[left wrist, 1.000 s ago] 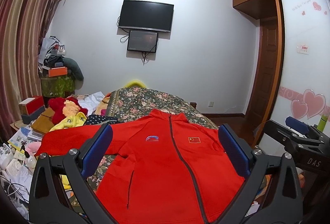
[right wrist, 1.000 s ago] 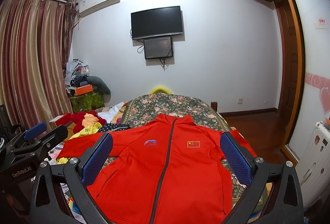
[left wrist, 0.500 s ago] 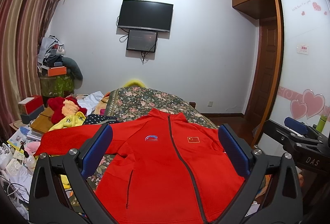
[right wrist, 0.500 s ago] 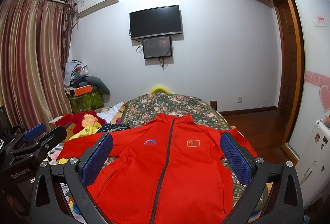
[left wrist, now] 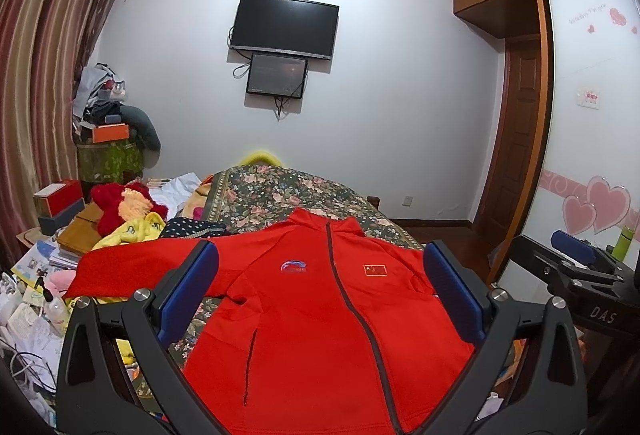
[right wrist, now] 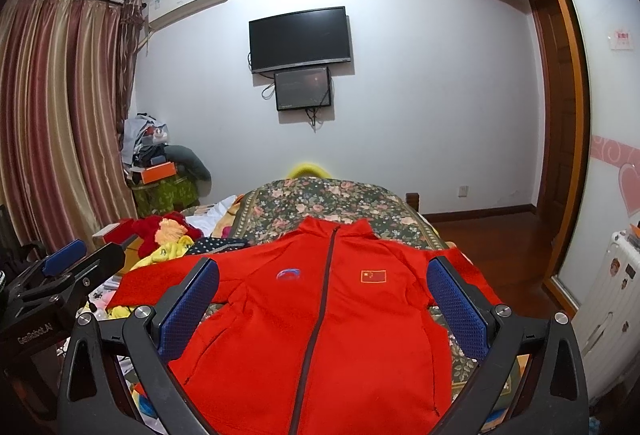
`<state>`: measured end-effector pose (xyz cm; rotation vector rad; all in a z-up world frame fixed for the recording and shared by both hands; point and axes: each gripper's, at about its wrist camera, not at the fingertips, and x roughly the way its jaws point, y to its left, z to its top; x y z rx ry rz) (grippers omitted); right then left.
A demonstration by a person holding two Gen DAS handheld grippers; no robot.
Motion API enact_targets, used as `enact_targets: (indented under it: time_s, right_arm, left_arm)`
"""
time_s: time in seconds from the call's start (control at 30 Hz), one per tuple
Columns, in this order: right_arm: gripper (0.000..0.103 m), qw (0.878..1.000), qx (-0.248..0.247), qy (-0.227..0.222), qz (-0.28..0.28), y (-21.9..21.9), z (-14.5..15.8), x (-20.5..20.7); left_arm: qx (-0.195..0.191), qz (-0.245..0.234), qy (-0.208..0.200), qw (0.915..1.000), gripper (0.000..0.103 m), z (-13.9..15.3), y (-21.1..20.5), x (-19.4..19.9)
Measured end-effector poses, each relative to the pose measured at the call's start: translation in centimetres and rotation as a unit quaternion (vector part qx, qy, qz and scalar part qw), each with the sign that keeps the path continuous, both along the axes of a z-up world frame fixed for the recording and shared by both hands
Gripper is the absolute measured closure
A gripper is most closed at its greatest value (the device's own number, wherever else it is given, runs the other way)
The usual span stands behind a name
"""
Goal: Fold large clothes
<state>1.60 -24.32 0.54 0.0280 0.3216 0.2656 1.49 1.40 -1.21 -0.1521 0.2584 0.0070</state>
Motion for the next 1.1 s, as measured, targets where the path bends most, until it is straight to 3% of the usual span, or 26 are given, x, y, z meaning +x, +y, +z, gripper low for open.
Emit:
enact_targets:
  time_s: [0.37, 0.7, 0.93, 1.1]
  right_arm:
    - [0.0, 1.0, -0.017, 0.016, -0.012, 2.1, -0.3, 3.5]
    - [0.0, 0.998, -0.049, 0.038, -0.014, 5.6, -1.9, 12.7]
    - [0.0, 0.99, -0.092, 0.102, -0.019, 7.7, -6.9, 21.2]
    - [0.0, 0.978, -0.099, 0.183, -0.023, 8.3, -12.2, 26.5]
  left_arm:
    - [-0.003, 0.002, 0.008, 1.0, 0.0, -0.6, 2.6, 3.6]
    - [-0.011, 0.043, 0.027, 0.9986, 0.0, -2.3, 8.9, 10.1]
    - [-0.031, 0.064, 0.101, 0.9924, 0.0, -8.1, 16.5, 16.4]
    - [-0.044, 0.083, 0.178, 0.9795, 0.0, -15.2, 21.7, 19.1]
